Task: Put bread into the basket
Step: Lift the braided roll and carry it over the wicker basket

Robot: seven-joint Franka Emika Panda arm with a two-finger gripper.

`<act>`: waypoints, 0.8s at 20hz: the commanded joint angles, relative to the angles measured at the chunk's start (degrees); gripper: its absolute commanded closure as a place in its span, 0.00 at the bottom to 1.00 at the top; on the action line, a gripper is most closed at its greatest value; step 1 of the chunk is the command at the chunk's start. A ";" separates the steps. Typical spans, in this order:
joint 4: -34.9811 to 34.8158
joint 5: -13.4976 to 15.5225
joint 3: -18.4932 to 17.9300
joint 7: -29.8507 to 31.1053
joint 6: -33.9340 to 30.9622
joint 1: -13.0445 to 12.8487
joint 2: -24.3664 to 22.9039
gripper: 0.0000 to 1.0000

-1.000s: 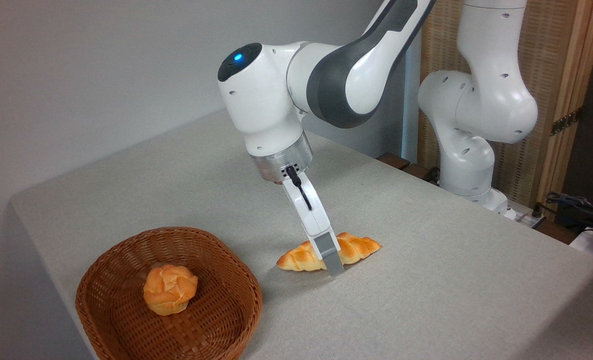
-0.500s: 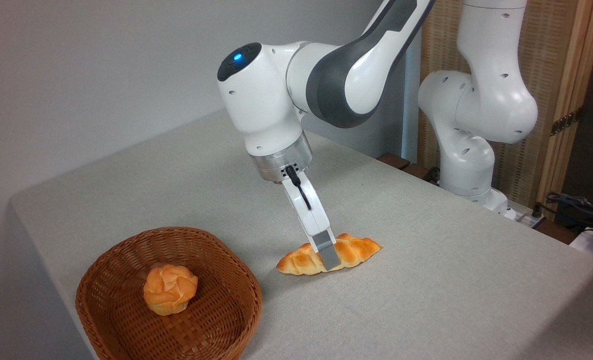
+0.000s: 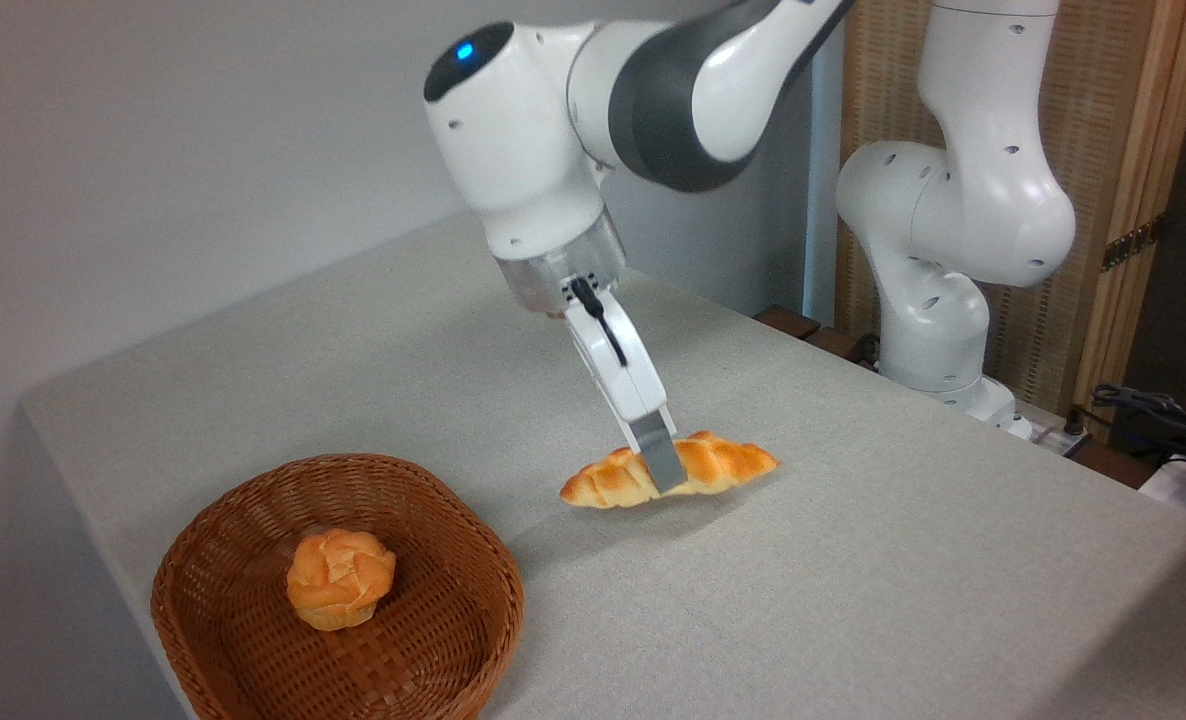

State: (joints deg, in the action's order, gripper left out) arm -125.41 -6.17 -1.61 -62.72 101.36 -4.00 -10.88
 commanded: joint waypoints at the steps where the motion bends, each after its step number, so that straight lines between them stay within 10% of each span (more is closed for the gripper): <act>1: 5.33 1.76 -0.59 -0.30 -2.22 0.22 0.59 0.86; 5: 17.44 9.15 -1.47 4.78 -2.31 0.75 7.60 0.86; 16: 33.13 14.35 -1.38 19.12 16.48 1.80 21.42 0.85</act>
State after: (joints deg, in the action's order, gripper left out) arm -94.06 6.93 -2.76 -46.37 112.52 -2.26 9.00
